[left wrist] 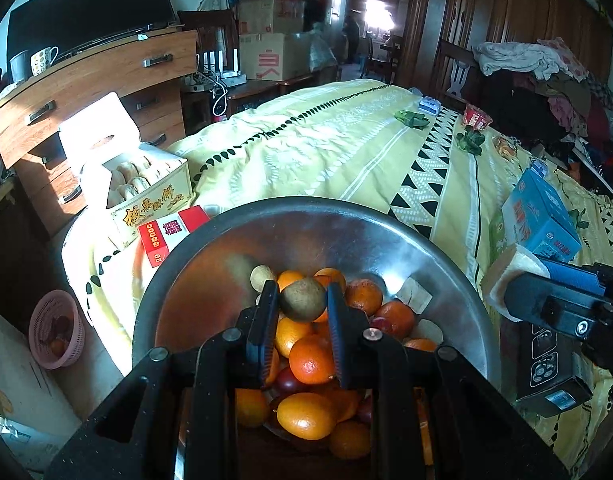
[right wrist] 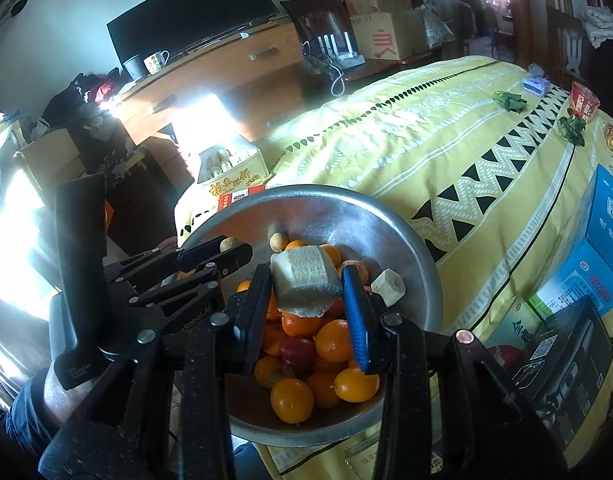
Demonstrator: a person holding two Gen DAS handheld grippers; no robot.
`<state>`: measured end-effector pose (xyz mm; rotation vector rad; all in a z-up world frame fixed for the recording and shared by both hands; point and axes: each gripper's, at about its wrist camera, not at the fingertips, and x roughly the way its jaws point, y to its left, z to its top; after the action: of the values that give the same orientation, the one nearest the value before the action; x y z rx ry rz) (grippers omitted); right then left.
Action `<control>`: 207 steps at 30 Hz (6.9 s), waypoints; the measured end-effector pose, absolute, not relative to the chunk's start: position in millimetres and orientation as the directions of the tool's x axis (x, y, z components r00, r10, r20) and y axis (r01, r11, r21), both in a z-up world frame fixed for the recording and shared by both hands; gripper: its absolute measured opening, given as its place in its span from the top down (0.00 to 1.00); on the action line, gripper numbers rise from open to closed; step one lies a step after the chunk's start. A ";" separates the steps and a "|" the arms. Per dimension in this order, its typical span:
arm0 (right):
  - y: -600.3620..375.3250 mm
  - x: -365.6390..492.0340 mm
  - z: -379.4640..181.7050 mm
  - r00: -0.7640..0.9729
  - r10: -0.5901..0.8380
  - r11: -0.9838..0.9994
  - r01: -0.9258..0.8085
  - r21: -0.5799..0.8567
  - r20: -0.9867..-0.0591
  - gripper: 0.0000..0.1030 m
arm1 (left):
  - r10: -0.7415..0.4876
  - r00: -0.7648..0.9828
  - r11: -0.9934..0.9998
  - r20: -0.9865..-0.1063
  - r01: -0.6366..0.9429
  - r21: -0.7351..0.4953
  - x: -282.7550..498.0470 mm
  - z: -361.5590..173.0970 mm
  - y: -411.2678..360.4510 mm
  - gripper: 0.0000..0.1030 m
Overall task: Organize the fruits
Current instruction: 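Open both tools to drop the longan and beige cube into the bowl, then move both tools back to the fruit pile on the bedspread, then grasp a red plum with the left tool while the right tool grasps an orange, then carry the red plum and orange over the steel bowl with both tools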
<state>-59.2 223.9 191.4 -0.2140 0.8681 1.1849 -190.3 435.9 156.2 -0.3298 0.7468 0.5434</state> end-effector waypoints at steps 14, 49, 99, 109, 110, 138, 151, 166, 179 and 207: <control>228.8 -58.4 182.4 0.099 0.706 0.406 -0.868 0.285 -0.702 0.65 | 0.339 0.599 0.811 -0.725 -0.577 -0.098 -189.9 151.6 439.2 0.77; 239.7 -54.8 155.7 0.065 0.647 0.427 -0.857 0.290 -0.760 0.64 | 0.339 0.554 0.780 -0.760 -0.617 -0.101 -189.1 130.3 451.5 0.56; -92.4 -70.9 165.6 0.451 0.630 0.738 -0.602 0.306 -0.632 0.29 | 0.025 0.871 0.991 -0.491 -0.086 -0.101 -120.4 266.7 176.9 0.42; -205.3 -40.2 123.7 0.497 0.550 0.832 -0.394 0.390 -0.671 0.29 | -0.262 0.723 0.965 -0.639 0.179 -0.193 -21.7 187.5 27.9 0.42; -212.1 -36.4 121.2 0.499 0.547 0.835 -0.383 0.395 -0.672 0.29 | -0.273 0.705 0.962 -0.655 0.184 -0.202 -13.5 173.1 20.9 0.44; -292.9 49.1 69.3 0.503 0.505 0.858 -0.207 0.469 -0.702 0.29 | -0.307 0.519 0.945 -0.798 0.265 -0.191 140.6 11.6 -25.3 0.65; -287.9 53.0 66.8 0.492 0.501 0.863 -0.219 0.456 -0.712 0.29 | -0.307 0.550 0.947 -0.777 0.259 -0.191 150.0 14.7 -34.0 0.74; -256.7 121.2 29.8 0.449 0.425 0.905 -0.246 0.348 -0.786 0.40 | -0.337 0.615 0.941 -0.713 0.203 -0.270 71.3 66.4 -3.3 0.74; -245.7 104.9 45.8 0.480 0.402 0.911 -0.297 0.287 -0.780 0.55 | -0.344 0.650 0.938 -0.678 0.204 -0.281 40.8 103.3 9.1 0.74; 14.7 -9.6 233.4 0.398 0.751 0.587 -0.767 0.258 -0.527 0.55 | 0.122 0.870 0.928 -0.478 -0.271 -0.257 -153.9 244.3 297.4 0.74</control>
<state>-9.6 14.7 233.4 -0.0271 0.6521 0.9613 -153.9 297.4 244.3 -0.3246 0.4744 0.2096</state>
